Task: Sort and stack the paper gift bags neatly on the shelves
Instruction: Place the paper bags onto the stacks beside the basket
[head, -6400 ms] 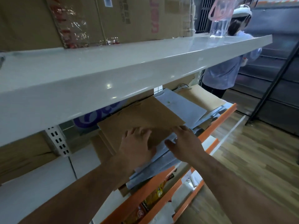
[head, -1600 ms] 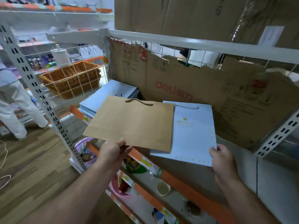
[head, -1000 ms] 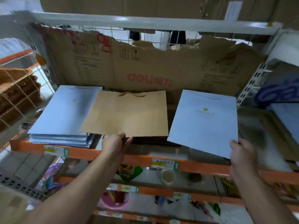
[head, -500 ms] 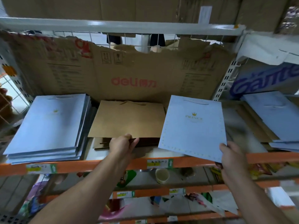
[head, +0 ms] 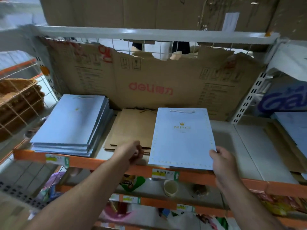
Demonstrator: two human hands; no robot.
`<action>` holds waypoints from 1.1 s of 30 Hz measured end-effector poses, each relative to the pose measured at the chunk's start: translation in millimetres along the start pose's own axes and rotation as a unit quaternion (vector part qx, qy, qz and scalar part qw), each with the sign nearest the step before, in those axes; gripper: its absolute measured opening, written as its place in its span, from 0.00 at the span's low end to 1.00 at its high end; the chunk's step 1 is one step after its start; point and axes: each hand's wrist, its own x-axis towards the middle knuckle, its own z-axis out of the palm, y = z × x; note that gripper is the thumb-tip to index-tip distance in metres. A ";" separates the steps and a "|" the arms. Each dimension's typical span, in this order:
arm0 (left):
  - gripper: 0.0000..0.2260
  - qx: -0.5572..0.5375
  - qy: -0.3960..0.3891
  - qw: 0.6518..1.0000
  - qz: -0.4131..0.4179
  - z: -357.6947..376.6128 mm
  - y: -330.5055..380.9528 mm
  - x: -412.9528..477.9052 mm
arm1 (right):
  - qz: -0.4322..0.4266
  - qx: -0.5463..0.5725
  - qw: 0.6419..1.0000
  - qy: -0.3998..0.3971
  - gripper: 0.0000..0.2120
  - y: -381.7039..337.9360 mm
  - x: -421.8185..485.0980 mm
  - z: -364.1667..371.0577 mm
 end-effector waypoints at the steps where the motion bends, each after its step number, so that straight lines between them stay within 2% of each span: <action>1: 0.11 0.032 0.031 0.997 0.056 -5.9 -1.5 -2.2 | -0.002 -0.002 1.000 -0.010 0.09 0.3 1.5 5.3; 2: 0.09 0.084 0.072 0.986 0.123 -13.6 -3.3 -5.5 | -0.003 -0.006 1.000 -0.022 0.09 0.5 2.8 11.7; 4: 0.06 0.209 0.150 0.932 0.255 -29.7 -4.5 -20.5 | -0.005 -0.010 0.999 -0.048 0.08 -1.4 1.3 26.8; 7: 0.11 0.325 0.159 0.864 0.351 -51.8 -4.3 -36.6 | -0.008 -0.006 0.997 -0.083 0.05 -5.2 -8.1 53.4; 9: 0.17 0.384 0.150 0.838 0.357 -66.6 -2.9 -38.5 | -0.011 -0.004 0.995 -0.104 0.05 -8.8 -15.6 73.0; 11: 0.21 0.403 0.142 0.829 0.362 -83.1 0.3 -36.9 | -0.018 -0.011 0.993 -0.115 0.05 -16.4 -24.2 94.6; 16: 0.23 0.407 0.160 0.813 0.383 -138.2 20.1 -27.8 | -0.037 0.013 0.989 -0.141 0.07 -42.3 -49.4 161.8; 22: 0.26 0.461 0.185 0.766 0.408 -222.4 50.3 -6.3 | -0.043 0.024 0.983 -0.179 0.07 -55.7 -84.5 266.7; 26: 0.29 0.495 0.177 0.754 0.394 -272.0 63.7 11.8 | -0.041 0.012 0.985 -0.165 0.05 -58.3 -99.6 337.6; 30: 0.29 0.516 0.178 0.739 0.395 -302.0 73.0 27.5 | -0.053 -0.057 0.987 -0.143 0.06 -59.9 -104.4 386.5; 33: 0.30 0.529 0.167 0.733 0.394 -314.1 77.7 37.4 | -0.092 -0.197 0.971 -0.096 0.07 -63.7 -110.1 402.0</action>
